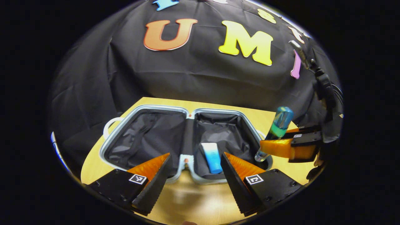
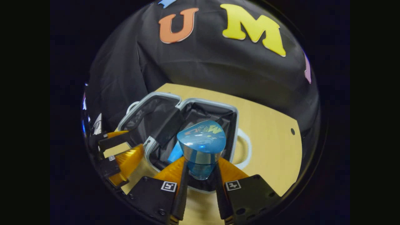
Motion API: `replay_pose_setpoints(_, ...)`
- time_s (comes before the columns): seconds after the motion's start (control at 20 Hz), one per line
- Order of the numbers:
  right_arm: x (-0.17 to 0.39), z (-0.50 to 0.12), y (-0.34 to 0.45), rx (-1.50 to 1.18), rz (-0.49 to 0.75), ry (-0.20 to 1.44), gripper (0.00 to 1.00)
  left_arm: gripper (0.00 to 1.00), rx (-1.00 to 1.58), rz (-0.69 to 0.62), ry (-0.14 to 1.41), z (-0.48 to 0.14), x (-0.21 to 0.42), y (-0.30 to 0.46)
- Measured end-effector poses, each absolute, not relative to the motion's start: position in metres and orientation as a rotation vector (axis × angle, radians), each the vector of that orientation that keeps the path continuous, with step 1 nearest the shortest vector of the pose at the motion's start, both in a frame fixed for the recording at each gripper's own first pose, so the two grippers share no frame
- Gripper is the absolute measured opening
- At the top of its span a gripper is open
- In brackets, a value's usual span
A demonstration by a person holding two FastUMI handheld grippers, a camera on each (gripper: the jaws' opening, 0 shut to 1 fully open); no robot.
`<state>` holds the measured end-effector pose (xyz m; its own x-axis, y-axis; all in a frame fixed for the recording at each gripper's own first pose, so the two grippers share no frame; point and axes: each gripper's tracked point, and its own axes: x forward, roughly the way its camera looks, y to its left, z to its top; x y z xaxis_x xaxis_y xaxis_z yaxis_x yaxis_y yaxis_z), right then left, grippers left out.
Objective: First open the suitcase, pack the skin care products into it, and then close the suitcase.
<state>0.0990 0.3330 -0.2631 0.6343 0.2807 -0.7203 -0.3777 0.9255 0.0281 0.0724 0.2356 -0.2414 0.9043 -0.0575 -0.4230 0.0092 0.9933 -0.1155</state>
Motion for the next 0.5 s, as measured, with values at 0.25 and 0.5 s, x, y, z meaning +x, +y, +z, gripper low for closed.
replay_pose_setpoints(0.25,0.108,-0.308,0.343,-0.059,0.296,0.959,0.40,0.98,-0.148,0.025,0.430,-0.246,0.052,0.271)
replay_pose_setpoints(0.5,0.131,-0.322,0.348,-0.035,0.246,0.987,0.37,0.99,-0.128,0.006,0.347,-0.231,0.052,0.273)
